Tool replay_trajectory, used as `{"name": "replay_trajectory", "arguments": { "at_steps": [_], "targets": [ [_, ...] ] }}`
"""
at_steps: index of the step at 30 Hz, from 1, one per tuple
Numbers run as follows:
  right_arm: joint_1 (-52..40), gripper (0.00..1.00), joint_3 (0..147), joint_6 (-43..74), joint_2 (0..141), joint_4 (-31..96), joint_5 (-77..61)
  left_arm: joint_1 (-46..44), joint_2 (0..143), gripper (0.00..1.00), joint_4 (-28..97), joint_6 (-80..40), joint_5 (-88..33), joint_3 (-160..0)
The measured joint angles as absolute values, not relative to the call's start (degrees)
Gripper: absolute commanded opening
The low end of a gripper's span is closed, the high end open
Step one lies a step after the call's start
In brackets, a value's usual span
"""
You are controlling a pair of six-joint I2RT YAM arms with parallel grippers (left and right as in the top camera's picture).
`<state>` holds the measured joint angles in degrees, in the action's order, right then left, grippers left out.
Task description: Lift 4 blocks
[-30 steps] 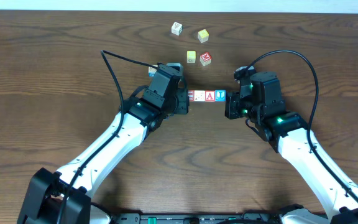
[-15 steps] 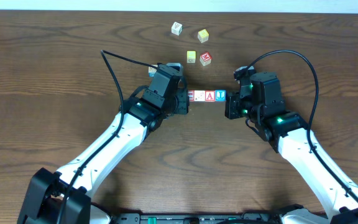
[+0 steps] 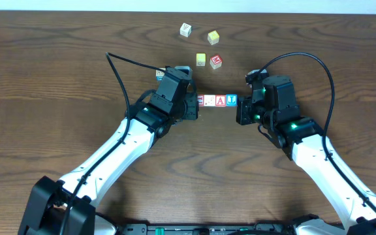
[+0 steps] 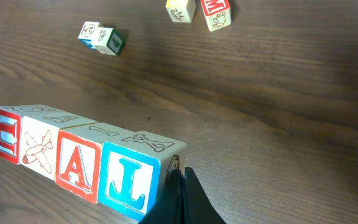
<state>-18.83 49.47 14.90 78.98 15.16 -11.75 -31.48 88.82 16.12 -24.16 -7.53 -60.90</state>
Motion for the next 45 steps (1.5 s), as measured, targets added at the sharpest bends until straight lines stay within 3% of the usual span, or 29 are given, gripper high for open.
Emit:
{"name": "replay_trajectory", "arguments": {
  "at_steps": [45],
  "targets": [
    [-21.43, 0.01, 49.47, 14.92, 78.98, 16.08, -7.01, -31.51, 88.82, 0.07, 16.58, -24.16, -7.44, -60.9]
  ]
}}
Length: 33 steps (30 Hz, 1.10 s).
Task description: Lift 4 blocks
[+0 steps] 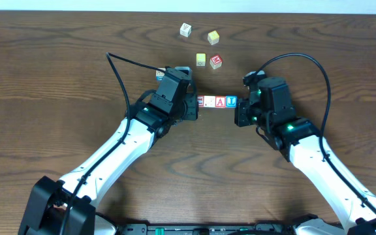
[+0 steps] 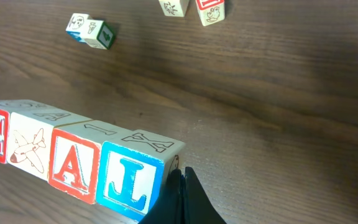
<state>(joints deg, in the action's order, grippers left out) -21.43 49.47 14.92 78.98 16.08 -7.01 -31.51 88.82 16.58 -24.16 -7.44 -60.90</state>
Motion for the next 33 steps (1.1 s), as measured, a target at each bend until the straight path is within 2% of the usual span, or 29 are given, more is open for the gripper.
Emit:
{"name": "replay_trajectory", "arguments": {
  "at_steps": [33],
  "targets": [
    [-22.11, 0.01, 49.47, 20.01, 78.98, 15.75, -5.52, -32.14, 88.82, 0.07, 16.82, -24.16, -5.8, -60.9]
  ]
}}
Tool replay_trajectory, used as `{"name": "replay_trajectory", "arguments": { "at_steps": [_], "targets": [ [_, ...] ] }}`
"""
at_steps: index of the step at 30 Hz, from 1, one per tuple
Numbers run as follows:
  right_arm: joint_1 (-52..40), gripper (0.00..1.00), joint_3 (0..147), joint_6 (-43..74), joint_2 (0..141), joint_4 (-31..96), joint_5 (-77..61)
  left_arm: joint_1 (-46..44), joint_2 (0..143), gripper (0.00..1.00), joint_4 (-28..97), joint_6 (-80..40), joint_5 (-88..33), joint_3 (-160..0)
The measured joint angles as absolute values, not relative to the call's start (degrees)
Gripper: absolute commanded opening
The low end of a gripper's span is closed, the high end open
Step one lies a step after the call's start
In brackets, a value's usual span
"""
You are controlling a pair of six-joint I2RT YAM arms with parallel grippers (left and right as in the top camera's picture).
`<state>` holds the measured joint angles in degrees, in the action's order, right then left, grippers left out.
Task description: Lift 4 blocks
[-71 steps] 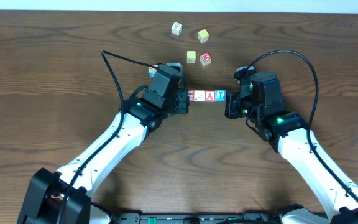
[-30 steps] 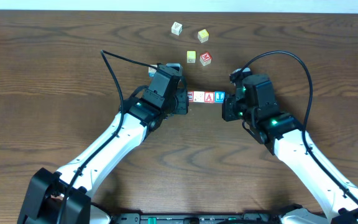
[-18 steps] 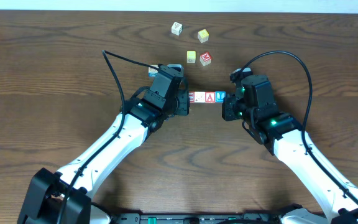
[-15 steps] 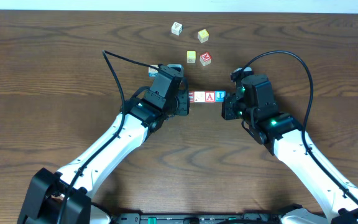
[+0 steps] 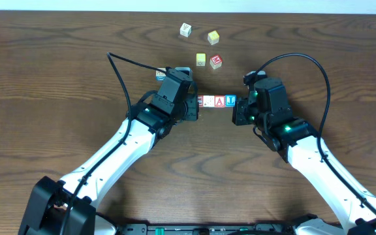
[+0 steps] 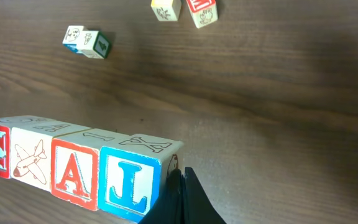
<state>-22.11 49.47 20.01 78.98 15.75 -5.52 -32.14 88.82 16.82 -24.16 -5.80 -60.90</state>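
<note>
Four letter blocks stand in one tight row (image 5: 218, 101) at the table's middle. In the right wrist view they read, left to right, red U, airplane (image 6: 30, 163), red A (image 6: 73, 174) and blue L (image 6: 128, 185). My right gripper (image 6: 180, 186) is shut, and its joined fingertips press against the L block's outer end (image 5: 238, 109). My left gripper (image 5: 196, 108) sits against the row's opposite end, its fingers hidden under the wrist. Whether the row is off the table cannot be told.
Loose blocks lie behind the row: a white one (image 5: 185, 29), a yellow one (image 5: 213, 37), a pale yellow one (image 5: 201, 60) and a red one (image 5: 216, 61). Another block (image 5: 160, 74) sits by the left wrist. The left arm's cable arcs over the table's left.
My right wrist has shifted slightly left toward the row. In the right wrist view the row lies more level, and the U block shows further in. The left arm looks unmoved.
At the oldest moment both grippers stood at the ends of the four-block row, the right one shut against the L block. Over the later moments my right arm edged a little further left each time, with the row staying between the two grippers.
</note>
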Motion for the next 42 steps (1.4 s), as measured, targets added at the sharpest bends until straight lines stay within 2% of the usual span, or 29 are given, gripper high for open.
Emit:
{"name": "replay_trajectory", "arguments": {
  "at_steps": [42],
  "targets": [
    [-20.8, 0.01, 49.47, 20.58, 82.65, 16.05, -6.39, -32.47, 92.71, 0.07, 14.7, -24.4, -6.26, -60.9]
  ]
}}
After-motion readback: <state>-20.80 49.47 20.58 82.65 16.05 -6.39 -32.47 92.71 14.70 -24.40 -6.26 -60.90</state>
